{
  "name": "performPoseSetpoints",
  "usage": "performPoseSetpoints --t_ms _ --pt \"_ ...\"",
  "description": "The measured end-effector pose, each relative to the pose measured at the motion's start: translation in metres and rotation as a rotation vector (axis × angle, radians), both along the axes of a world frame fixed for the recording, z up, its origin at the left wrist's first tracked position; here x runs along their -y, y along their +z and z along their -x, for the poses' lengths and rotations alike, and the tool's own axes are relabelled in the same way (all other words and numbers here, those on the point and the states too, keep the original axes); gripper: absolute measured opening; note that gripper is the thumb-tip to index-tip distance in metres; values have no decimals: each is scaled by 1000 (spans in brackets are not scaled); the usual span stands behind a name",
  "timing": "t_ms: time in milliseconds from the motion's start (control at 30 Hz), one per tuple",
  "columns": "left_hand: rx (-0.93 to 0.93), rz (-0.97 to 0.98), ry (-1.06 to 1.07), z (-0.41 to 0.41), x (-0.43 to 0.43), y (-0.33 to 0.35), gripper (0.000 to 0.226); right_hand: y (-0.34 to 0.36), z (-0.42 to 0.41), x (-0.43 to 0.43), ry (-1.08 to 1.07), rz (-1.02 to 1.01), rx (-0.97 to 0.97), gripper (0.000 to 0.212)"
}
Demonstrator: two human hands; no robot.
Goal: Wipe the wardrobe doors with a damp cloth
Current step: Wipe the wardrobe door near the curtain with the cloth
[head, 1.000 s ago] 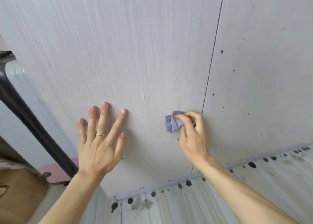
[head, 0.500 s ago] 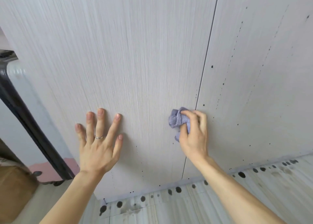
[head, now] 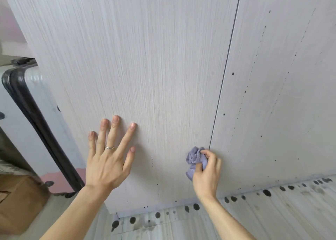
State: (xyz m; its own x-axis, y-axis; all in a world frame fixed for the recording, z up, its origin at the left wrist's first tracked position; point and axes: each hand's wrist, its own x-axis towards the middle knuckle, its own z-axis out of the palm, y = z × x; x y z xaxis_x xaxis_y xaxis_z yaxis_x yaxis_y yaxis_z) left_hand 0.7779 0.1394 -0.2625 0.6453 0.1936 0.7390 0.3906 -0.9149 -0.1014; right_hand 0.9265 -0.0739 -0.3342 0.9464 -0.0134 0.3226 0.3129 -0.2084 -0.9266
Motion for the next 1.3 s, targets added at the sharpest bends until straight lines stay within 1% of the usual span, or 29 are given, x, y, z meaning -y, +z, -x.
performPoseSetpoints --t_ms 33,100,267,333,400,533,600,667,767,833,900,1000,1100,1200,1233,1300 --pt "0 8 -1 1 1 0 62 -5 2 0 -18 -23 -70 41" --pt "-10 9 -4 4 1 -2 62 1 2 -3 -50 -77 -114 41" --pt "-44 -6 10 10 -6 -14 62 36 -9 -14 -85 -183 59 35" --pt "-32 18 15 7 -3 -18 63 34 -11 -14 -84 -188 72 35" --pt "-12 51 21 3 1 -23 65 13 -8 -14 -95 -158 -8 36" --pt "13 102 14 -4 4 -32 68 -49 0 -9 -58 -97 -388 36" --pt "23 97 8 -6 3 -35 67 -64 -2 -7 -83 -97 -455 35" --pt "30 84 -1 -6 1 -35 67 -56 -3 -11 -113 -159 -408 33" --pt "30 59 -14 -6 -3 -39 66 -29 -1 -22 -129 -261 -199 39" --pt "27 39 -19 -5 -6 -43 65 -12 2 -30 -131 -272 -62 35" --pt "21 23 -25 -5 -8 -47 66 -9 5 -35 -155 -244 1 31" --pt "27 15 -37 -6 -11 -49 67 -28 9 -35 -137 -180 -34 31" --pt "38 11 -27 -8 -10 -49 67 -56 10 -27 -111 -121 -165 36" --pt "16 36 -21 -8 -7 -47 66 -72 10 -25 -117 -94 -311 36" --pt "13 45 -21 -7 -7 -46 66 -73 12 -26 -128 -98 -321 36" --pt "1 60 -19 -4 -7 -46 65 -65 17 -30 -153 -131 -279 34"
